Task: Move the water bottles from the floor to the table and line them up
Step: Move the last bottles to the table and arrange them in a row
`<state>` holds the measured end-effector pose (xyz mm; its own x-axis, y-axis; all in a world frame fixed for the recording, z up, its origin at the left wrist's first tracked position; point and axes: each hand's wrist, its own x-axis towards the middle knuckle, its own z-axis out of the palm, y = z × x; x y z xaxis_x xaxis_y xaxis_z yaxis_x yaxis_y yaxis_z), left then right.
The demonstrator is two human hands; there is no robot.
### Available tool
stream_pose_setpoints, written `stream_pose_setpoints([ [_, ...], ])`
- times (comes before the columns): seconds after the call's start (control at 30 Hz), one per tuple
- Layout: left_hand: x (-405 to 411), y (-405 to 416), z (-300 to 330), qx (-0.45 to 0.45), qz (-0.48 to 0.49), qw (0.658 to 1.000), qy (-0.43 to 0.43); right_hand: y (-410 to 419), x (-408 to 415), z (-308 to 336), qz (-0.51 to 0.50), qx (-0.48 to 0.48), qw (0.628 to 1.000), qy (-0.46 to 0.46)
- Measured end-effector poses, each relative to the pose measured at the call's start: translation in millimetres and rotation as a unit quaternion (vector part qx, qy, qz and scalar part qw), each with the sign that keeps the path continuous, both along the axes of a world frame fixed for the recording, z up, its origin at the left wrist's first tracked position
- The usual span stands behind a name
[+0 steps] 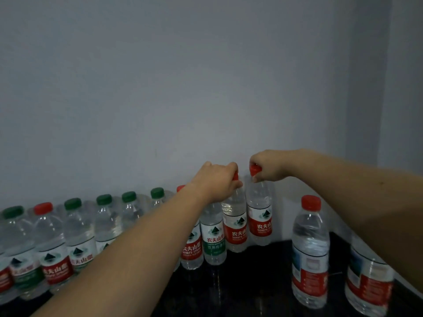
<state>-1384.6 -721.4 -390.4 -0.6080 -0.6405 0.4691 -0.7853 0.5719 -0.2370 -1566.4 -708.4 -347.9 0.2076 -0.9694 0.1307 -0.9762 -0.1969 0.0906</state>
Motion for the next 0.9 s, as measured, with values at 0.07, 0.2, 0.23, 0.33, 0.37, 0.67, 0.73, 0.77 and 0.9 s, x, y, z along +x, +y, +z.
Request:
stream_pose_setpoints([
  [0.07,1,-7,-13,0.000,-0.006,1.000,-0.002,-8,3,-12,-0.008,0.021,1.000,-0.011],
  [0.2,2,-14,-29,-0.010,-0.002,1.000,0.009,-15,7,-27,-0.015,0.047,0.999,-0.019],
  [0.23,1,-16,-31,-0.015,0.001,1.000,0.013,-16,7,-28,-0.017,0.051,0.998,-0.024],
  [0.33,0,-20,-36,-0.025,0.006,0.999,0.023,-17,9,-28,-0.024,0.066,0.997,-0.037],
  [0.37,1,-21,-38,-0.025,0.010,0.999,0.026,-17,10,-28,-0.027,0.069,0.997,-0.035],
  [0.67,-3,-31,-54,-0.081,0.019,0.995,0.048,-25,7,-38,-0.036,0.048,0.998,-0.028],
  [0.73,-4,-32,-56,-0.092,0.020,0.994,0.048,-28,8,-40,-0.032,0.042,0.998,-0.028],
  [0.77,-4,-32,-57,-0.095,0.021,0.994,0.048,-30,9,-42,-0.030,0.040,0.998,-0.025],
  [0.9,-3,-26,-50,-0.073,0.042,0.996,0.012,-27,8,-45,-0.047,0.039,0.998,-0.015],
])
